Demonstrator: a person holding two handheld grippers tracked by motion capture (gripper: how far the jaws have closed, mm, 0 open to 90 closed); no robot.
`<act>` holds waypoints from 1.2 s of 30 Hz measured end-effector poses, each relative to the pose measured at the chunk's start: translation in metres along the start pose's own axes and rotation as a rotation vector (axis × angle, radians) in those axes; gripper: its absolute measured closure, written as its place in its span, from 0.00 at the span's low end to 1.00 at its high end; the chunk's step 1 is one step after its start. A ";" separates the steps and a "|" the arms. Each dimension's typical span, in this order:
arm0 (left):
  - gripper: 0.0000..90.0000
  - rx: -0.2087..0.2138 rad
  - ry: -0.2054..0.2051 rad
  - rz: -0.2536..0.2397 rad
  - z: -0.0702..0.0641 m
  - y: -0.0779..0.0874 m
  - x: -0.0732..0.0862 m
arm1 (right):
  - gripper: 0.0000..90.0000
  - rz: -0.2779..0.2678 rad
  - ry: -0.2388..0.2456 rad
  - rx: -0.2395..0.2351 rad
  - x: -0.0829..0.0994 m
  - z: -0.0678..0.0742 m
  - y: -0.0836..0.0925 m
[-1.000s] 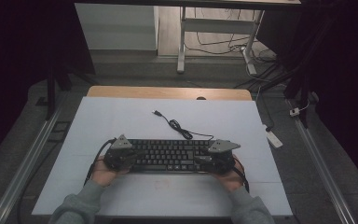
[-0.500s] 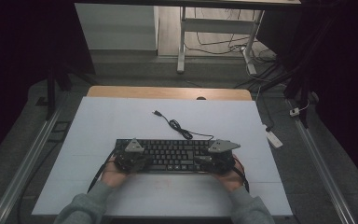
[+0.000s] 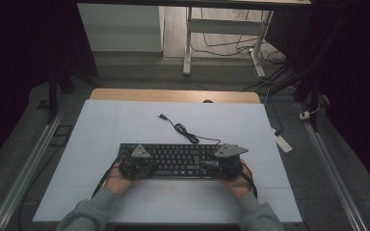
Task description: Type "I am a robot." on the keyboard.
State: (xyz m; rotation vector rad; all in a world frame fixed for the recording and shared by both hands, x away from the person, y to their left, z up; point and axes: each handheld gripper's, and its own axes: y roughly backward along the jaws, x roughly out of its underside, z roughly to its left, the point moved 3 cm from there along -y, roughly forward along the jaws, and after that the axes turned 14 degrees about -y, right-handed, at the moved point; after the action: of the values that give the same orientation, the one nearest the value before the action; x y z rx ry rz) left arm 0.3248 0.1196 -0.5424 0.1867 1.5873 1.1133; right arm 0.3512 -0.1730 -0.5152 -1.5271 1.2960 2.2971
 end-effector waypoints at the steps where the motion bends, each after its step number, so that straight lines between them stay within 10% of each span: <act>1: 0.99 0.000 0.002 -0.001 0.000 0.000 0.000 | 0.56 -0.001 0.000 0.003 0.000 0.000 0.000; 13: 0.98 -0.008 0.004 -0.028 0.000 0.003 -0.001 | 0.56 -0.001 0.002 0.002 0.000 0.000 -0.001; 25: 0.52 -0.040 0.106 -0.125 0.015 0.037 0.006 | 0.56 0.001 0.003 0.003 0.000 0.000 -0.001; 36: 0.39 -0.074 0.179 -0.115 0.030 0.049 0.020 | 0.56 0.000 0.007 -0.002 0.000 0.000 -0.001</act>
State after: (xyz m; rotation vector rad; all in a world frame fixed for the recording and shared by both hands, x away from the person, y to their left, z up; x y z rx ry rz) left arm 0.3217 0.1748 -0.5178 -0.0548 1.6895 1.1211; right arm 0.3513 -0.1722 -0.5159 -1.5371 1.2954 2.2956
